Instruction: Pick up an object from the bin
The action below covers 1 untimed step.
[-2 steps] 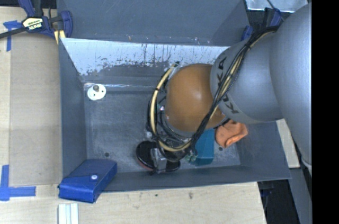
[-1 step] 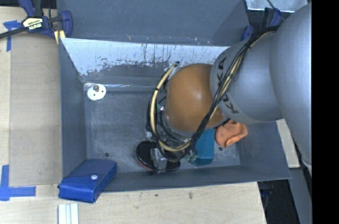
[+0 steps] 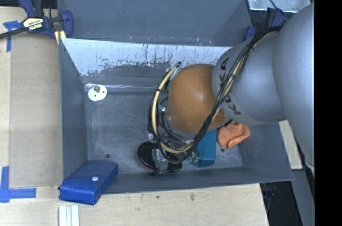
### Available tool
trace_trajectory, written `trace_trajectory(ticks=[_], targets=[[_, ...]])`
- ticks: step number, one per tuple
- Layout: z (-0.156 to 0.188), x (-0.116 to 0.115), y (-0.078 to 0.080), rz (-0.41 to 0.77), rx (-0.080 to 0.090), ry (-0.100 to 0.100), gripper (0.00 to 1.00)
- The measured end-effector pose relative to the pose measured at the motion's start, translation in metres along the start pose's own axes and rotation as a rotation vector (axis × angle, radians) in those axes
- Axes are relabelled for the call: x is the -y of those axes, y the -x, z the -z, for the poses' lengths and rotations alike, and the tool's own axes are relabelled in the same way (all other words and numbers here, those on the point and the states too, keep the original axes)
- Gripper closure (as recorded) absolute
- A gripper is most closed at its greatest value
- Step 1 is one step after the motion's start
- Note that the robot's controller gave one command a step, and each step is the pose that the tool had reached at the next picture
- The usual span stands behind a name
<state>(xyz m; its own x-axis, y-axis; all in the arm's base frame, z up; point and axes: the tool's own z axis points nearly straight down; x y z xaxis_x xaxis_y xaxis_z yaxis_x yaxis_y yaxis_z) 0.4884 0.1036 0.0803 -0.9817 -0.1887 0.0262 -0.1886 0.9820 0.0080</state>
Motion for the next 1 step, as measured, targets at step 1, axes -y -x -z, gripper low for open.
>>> trace_trajectory(ticks=[1], targets=[[0.0022, 0.0008, 0.0011, 0.001, 0.016, -0.003, 1.0]])
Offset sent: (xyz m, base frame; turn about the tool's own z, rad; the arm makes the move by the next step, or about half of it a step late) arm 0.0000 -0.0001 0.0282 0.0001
